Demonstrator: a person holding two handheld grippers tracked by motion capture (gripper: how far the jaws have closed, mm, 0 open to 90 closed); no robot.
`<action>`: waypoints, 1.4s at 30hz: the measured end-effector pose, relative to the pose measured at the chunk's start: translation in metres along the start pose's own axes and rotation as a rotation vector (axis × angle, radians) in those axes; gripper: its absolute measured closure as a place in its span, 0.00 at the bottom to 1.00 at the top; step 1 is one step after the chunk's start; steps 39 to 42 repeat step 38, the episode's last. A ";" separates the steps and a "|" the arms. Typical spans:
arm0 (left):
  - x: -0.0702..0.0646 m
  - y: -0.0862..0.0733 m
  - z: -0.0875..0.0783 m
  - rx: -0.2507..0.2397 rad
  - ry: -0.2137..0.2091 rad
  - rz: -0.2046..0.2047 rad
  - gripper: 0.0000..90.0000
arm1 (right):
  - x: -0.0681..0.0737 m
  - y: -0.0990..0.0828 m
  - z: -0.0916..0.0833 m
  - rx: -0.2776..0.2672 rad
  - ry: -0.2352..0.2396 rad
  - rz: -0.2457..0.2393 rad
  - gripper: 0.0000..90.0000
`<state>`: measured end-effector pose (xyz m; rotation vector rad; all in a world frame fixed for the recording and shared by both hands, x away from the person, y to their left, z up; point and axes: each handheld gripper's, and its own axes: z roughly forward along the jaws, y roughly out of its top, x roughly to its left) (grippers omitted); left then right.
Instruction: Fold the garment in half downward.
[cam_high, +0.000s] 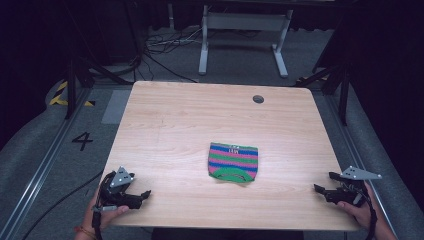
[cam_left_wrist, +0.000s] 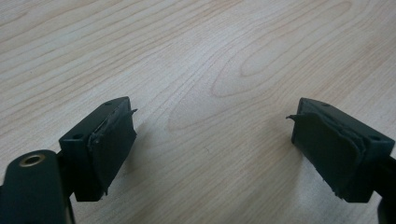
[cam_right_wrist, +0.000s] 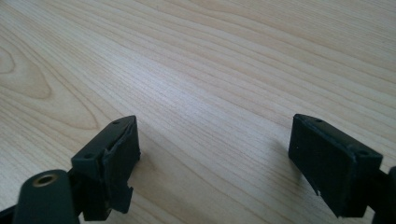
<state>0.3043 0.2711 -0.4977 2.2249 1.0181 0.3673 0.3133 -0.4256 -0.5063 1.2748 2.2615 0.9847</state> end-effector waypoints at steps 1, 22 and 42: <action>0.000 0.000 0.000 -0.001 0.000 0.001 0.15 | 0.000 0.000 0.000 0.000 0.000 0.000 0.19; -0.003 0.001 0.002 -0.004 0.029 -0.042 0.14 | 0.000 0.001 0.001 0.002 -0.003 0.004 0.18; -0.005 0.007 0.008 0.008 0.066 -0.075 0.09 | -0.001 0.001 0.002 0.001 -0.006 0.005 0.18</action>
